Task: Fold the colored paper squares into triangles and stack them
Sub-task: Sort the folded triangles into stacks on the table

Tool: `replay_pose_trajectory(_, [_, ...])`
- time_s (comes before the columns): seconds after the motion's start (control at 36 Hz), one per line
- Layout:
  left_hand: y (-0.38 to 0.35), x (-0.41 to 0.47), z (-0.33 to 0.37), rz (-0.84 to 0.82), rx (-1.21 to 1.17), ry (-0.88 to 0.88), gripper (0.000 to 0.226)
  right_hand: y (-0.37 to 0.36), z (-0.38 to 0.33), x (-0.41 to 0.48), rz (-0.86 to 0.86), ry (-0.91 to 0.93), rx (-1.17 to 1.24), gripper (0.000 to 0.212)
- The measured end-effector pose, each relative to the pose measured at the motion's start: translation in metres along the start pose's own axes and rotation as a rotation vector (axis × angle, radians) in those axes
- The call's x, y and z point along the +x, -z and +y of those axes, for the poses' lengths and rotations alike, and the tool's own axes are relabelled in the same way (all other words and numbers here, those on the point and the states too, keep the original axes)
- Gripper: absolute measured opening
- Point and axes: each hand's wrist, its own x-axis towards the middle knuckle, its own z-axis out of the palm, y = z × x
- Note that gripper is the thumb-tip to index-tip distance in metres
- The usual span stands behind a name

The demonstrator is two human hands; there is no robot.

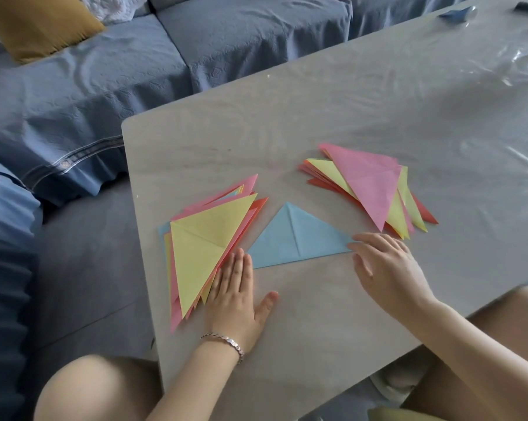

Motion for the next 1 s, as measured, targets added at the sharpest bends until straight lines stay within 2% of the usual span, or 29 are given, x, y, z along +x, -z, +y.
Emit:
replay_pose_trajectory(0.08, [0.006, 0.0, 0.001, 0.075, 0.014, 0.002, 0.099, 0.001, -0.016, 0.022, -0.151, -0.052, 0.05, 0.036])
replay_pose_trajectory(0.17, [0.021, -0.002, 0.005, 0.325, -0.106, -0.109, 0.044, 0.0, -0.027, 0.049, -0.394, -0.225, -0.013, 0.068])
replay_pose_trajectory(0.22, [0.032, 0.0, 0.003, 0.475, -0.154, -0.148, 0.026, 0.0, -0.032, 0.064, -0.49, -0.283, -0.077, 0.081])
replay_pose_trajectory(0.28, [0.043, 0.006, -0.003, 0.569, -0.169, -0.108, 0.014, -0.001, -0.035, 0.074, -0.547, -0.314, -0.11, 0.085])
replay_pose_trajectory(0.31, [0.045, 0.01, -0.007, 0.566, -0.161, -0.053, 0.016, -0.002, -0.036, 0.077, -0.568, -0.333, -0.115, 0.084])
replay_pose_trajectory(0.36, [0.046, 0.017, -0.018, 0.504, -0.135, 0.069, 0.034, -0.003, -0.035, 0.08, -0.598, -0.371, -0.099, 0.08])
replay_pose_trajectory(0.44, [0.046, 0.024, -0.028, 0.346, -0.116, 0.237, 0.055, -0.004, -0.033, 0.079, -0.605, -0.418, -0.018, 0.078])
replay_pose_trajectory(0.5, [0.043, 0.028, -0.031, 0.288, -0.11, 0.28, 0.06, -0.003, -0.032, 0.075, -0.584, -0.406, 0.016, 0.067])
replay_pose_trajectory(0.58, [0.037, 0.031, -0.033, 0.235, -0.115, 0.282, 0.058, -0.001, -0.028, 0.063, -0.508, -0.329, 0.108, 0.035])
replay_pose_trajectory(0.64, [0.034, 0.03, -0.035, 0.245, -0.113, 0.263, 0.055, -0.001, -0.021, 0.053, -0.4, -0.264, 0.222, 0.025])
replay_pose_trajectory(0.69, [0.034, 0.029, -0.035, 0.245, -0.095, 0.247, 0.052, 0.001, -0.015, 0.047, -0.254, -0.314, 0.437, 0.02])
replay_pose_trajectory(0.78, [0.037, 0.029, -0.036, 0.209, -0.081, 0.24, 0.05, 0.012, -0.01, 0.049, -0.006, -0.446, 0.763, 0.029])
replay_pose_trajectory(0.86, [0.039, 0.028, -0.037, 0.225, -0.136, 0.238, 0.045, 0.024, -0.004, 0.063, 0.183, -0.511, 0.85, 0.037])
replay_pose_trajectory(0.94, [0.045, 0.025, -0.033, 0.283, -0.203, 0.269, 0.031, 0.032, 0.007, 0.077, 0.261, -0.634, 0.876, 0.044])
replay_pose_trajectory(1.0, [0.047, 0.024, -0.032, 0.301, -0.142, 0.281, 0.024, 0.032, 0.014, 0.083, 0.233, -0.704, 0.785, 0.054])
